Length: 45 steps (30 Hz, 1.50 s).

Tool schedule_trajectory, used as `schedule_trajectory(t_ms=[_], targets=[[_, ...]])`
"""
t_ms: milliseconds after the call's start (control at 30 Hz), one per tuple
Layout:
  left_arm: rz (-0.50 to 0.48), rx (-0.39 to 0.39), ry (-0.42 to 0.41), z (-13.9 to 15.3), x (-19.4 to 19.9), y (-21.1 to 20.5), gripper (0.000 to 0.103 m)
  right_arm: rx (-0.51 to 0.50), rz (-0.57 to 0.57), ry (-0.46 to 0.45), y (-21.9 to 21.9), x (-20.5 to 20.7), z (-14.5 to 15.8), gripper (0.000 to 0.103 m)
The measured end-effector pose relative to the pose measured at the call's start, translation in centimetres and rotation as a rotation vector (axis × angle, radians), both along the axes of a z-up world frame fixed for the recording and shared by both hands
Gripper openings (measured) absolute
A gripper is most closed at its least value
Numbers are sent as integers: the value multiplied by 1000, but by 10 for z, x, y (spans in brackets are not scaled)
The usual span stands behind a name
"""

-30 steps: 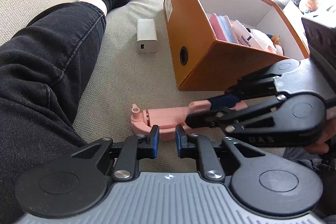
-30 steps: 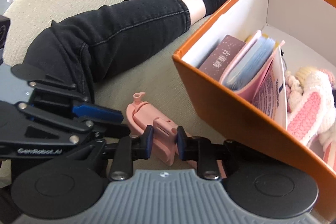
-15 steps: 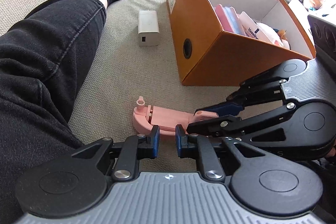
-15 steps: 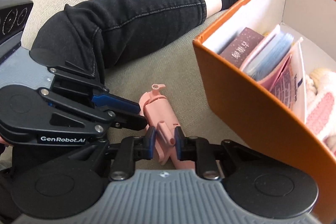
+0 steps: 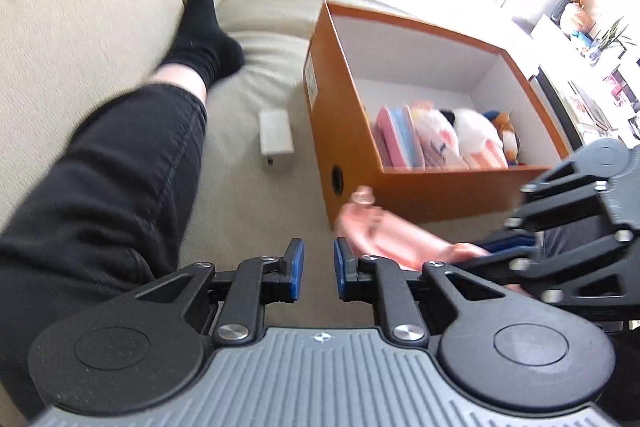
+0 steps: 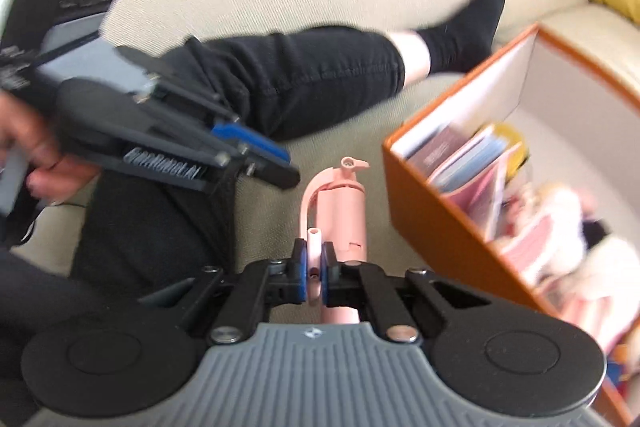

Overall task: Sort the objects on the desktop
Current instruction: 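Lift the selfie stick with the right tool and carry it toward the box, then lower the selfie stick into the box and open the right tool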

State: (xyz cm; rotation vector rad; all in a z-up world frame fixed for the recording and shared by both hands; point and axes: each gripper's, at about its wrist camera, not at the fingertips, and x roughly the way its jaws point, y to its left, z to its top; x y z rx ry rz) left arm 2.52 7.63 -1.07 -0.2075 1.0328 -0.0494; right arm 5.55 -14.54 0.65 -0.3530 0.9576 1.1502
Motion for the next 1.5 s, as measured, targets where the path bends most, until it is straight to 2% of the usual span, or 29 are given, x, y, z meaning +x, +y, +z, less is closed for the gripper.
schedule_trajectory(t_ms=[167,267,367,433,467,500,533,667,800,967,1167,1267,1400,1500], targets=[[10,16,-27,16,28,9,19,29,-2,-84,-35,4,58,6],[20,8,-23,14,51,16,26,28,-15,-142,-49,15,86,6],[30,29,9,3,76,21,30,-14,-10,-219,-56,36,100,6],[21,32,30,-7,91,22,37,-54,-6,-251,-53,56,99,6],[24,33,44,-13,98,23,41,-76,0,-261,-51,69,96,6],[23,38,55,-17,105,24,49,-95,8,-266,-49,81,91,6],[26,50,60,-22,110,24,51,-114,20,-267,-46,93,87,6],[9,91,93,-39,132,25,51,-194,96,-261,-20,144,55,6],[-16,96,132,-53,150,26,52,-220,226,-264,4,170,25,6],[-40,95,174,-69,164,27,52,-241,335,-266,31,198,-8,6],[-70,73,195,-79,170,29,53,-221,419,-197,42,222,-35,7],[-75,70,198,-82,173,29,54,-228,464,-204,42,224,-46,6],[-79,64,206,-84,176,29,55,-233,500,-256,45,222,-51,7],[-74,54,210,-87,176,29,54,-265,541,-342,46,215,-53,11]])
